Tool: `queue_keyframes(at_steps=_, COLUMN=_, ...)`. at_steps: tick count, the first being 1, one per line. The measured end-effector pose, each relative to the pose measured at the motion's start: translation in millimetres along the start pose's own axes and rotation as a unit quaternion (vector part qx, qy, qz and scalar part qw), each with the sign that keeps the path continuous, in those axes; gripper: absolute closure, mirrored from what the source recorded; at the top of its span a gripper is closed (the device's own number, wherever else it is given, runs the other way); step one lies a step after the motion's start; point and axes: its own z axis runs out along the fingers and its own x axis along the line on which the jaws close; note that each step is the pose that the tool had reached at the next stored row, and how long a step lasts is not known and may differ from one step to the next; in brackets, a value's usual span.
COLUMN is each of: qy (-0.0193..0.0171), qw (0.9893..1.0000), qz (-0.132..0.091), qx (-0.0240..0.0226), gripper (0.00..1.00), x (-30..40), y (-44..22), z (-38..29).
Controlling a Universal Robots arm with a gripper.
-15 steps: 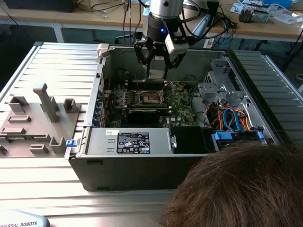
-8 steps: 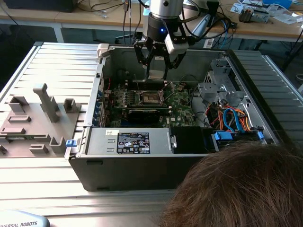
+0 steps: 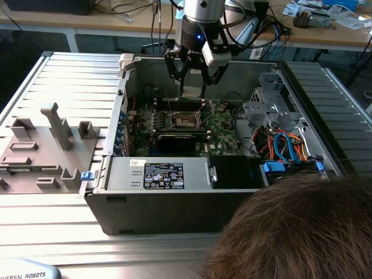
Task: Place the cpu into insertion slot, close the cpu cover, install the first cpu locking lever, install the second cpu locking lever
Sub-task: 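Place the cpu into insertion slot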
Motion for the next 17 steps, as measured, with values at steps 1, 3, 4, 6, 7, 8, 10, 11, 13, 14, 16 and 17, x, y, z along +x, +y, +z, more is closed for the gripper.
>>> queue_keyframes(at_steps=1, qy=-0.0001, qw=1.0, qz=0.001, qx=0.0005, gripper=0.45, x=0.0, y=0.0, z=0.0)
queue_keyframes(at_steps=3, qy=-0.0001, qw=1.0, qz=0.002, qx=0.0012, gripper=0.45, x=0.0, y=0.0, z=0.0)
queue_keyframes(at_steps=4, qy=-0.0002, qw=1.0, qz=0.002, qx=0.0016, gripper=0.45, x=0.0, y=0.0, z=0.0)
queue_keyframes(at_steps=6, qy=-0.0003, qw=1.0, qz=0.003, qx=0.0022, gripper=0.45, x=0.0, y=0.0, z=0.1)
queue_keyframes(at_steps=7, qy=-0.0003, qw=1.0, qz=0.003, qx=0.0025, gripper=0.45, x=0.0, y=0.0, z=0.1)
queue_keyframes(at_steps=8, qy=-0.0003, qw=1.0, qz=0.004, qx=0.0028, gripper=0.45, x=0.0, y=0.0, z=0.1)
queue_keyframes(at_steps=10, qy=-0.0004, qw=1.0, qz=0.004, qx=0.0034, gripper=0.45, x=0.0, y=0.0, z=0.1)
queue_keyframes(at_steps=11, qy=-0.0005, qw=1.0, qz=0.005, qx=0.0038, gripper=0.45, x=0.0, y=0.0, z=0.1)
queue_keyframes(at_steps=13, qy=-0.0006, qw=1.0, qz=0.005, qx=0.0046, gripper=0.45, x=0.0, y=0.0, z=0.1)
queue_keyframes(at_steps=14, qy=-0.0006, qw=1.0, qz=0.006, qx=0.0048, gripper=0.45, x=0.0, y=0.0, z=0.1)
queue_keyframes(at_steps=16, qy=-0.0007, qw=1.0, qz=0.007, qx=0.0056, gripper=0.45, x=0.0, y=0.0, z=0.1)
queue_keyframes(at_steps=17, qy=-0.0008, qw=1.0, qz=0.007, qx=0.0059, gripper=0.45, x=0.0, y=0.0, z=0.1)
